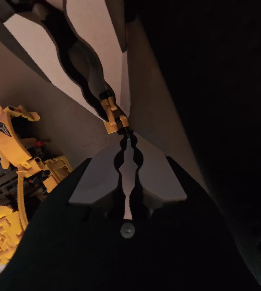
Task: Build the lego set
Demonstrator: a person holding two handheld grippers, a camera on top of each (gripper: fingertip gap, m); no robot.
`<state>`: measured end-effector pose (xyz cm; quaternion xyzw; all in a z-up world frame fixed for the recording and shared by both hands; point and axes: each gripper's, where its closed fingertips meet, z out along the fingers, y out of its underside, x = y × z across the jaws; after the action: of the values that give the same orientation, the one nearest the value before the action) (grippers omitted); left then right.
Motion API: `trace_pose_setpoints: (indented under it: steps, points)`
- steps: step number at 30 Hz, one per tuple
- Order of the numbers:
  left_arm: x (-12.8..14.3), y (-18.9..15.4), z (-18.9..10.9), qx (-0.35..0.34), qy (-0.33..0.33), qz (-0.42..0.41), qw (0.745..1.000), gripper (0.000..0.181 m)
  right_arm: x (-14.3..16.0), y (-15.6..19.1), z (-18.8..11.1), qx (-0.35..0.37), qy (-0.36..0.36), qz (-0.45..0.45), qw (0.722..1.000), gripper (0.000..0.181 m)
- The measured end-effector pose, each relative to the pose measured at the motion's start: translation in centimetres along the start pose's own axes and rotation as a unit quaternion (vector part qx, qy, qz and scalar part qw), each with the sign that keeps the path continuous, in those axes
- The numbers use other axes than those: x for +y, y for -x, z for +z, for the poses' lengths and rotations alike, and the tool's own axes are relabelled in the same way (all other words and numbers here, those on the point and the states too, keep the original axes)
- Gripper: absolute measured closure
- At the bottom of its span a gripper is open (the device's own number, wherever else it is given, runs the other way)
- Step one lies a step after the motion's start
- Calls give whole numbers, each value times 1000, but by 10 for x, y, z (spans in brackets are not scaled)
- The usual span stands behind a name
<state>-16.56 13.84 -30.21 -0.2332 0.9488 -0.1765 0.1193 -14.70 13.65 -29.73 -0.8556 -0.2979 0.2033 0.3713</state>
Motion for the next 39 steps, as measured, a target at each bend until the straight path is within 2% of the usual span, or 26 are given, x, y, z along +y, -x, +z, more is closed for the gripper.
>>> trace_pose_setpoints:
  steps: [8, 11, 23, 26, 29, 32, 34, 36, 39]
  points:
    - [0, 0, 0, -2, 2, -1, 1000, 177, 0, 1, 0, 6, 4, -19, 1000, 157]
    - [0, 0, 0, -12, -1, 2, 1000, 177, 0, 0, 0, -9, 4, 4, 1000, 159]
    - [-3, 1, 1, -92, 34, 93, 991, 178, 2, 5, -4, -74, 3, 75, 994, 160]
    - [-3, 6, 2, -130, 42, 108, 985, 178, 1, 1, -5, -77, -1, 103, 992, 160]
    - [-5, 12, 2, -148, 13, 53, 988, 178, 3, -7, -8, -53, -6, 99, 994, 162]
    - [-12, 17, -7, -124, -75, -63, 987, 170, -3, -10, -15, -32, -32, 68, 997, 173]
    - [-8, 20, -11, -110, -109, -120, 981, 167, -1, -14, -14, 8, -27, 33, 999, 181]
    - [0, 19, -8, -105, -109, -141, 978, 164, 3, -14, -10, 15, -8, 27, 999, 181]
    - [0, 16, -11, -112, -126, -160, 973, 163, -3, -20, -17, 19, -35, 49, 998, 181]
